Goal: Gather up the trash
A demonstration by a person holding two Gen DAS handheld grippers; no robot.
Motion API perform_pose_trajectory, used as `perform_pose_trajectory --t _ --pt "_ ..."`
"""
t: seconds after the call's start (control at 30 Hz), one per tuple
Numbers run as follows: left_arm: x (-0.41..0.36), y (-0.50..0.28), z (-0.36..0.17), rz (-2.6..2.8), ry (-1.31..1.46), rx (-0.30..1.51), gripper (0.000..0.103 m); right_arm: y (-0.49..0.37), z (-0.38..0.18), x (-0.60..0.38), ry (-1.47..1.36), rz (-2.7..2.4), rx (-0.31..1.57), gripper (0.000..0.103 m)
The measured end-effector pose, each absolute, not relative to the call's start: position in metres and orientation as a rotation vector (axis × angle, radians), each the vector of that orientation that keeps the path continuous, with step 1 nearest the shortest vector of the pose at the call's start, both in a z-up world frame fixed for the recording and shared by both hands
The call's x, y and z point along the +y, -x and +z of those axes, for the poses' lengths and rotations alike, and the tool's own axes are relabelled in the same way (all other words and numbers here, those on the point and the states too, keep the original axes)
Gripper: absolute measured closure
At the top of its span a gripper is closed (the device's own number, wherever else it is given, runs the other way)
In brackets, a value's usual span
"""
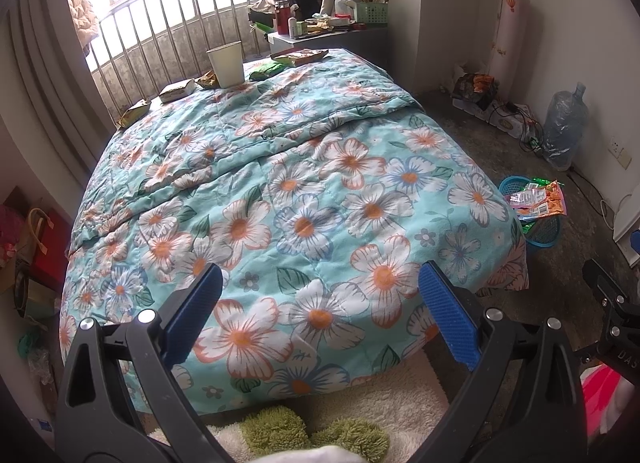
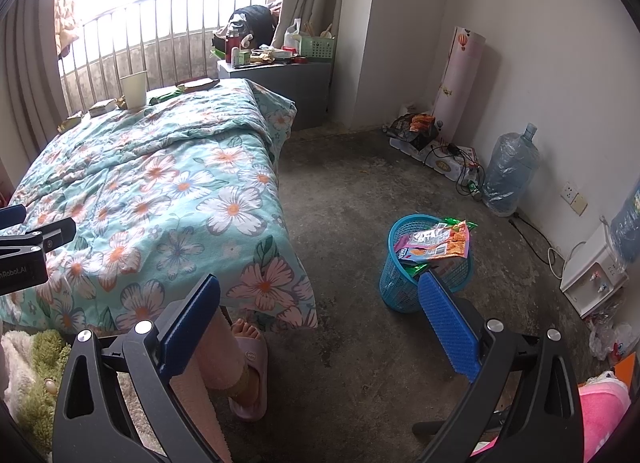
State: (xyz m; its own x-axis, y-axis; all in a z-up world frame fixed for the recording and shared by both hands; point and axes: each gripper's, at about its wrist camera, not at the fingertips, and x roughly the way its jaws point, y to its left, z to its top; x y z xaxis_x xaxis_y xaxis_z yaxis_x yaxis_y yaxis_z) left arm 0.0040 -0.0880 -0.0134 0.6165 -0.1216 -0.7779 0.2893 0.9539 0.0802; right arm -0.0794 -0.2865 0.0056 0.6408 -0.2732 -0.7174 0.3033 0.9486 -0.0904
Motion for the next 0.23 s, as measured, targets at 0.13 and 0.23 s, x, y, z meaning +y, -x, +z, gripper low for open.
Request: perform_pose_trajectory --t 0.13,0.23 --pt "-0.0870 -0.0032 -0.0135 -0.241 -0.209 0.878 0.009 0.0794 0.0059 -0.2869 -0.040 -0.328 0.810 0.006" --pt "-0.0867 -0.0027 -0.0133 -0.240 -0.208 0.879 0.009 0.0790 0.0056 -0.2882 -0.041 -0.325 0.811 0.007"
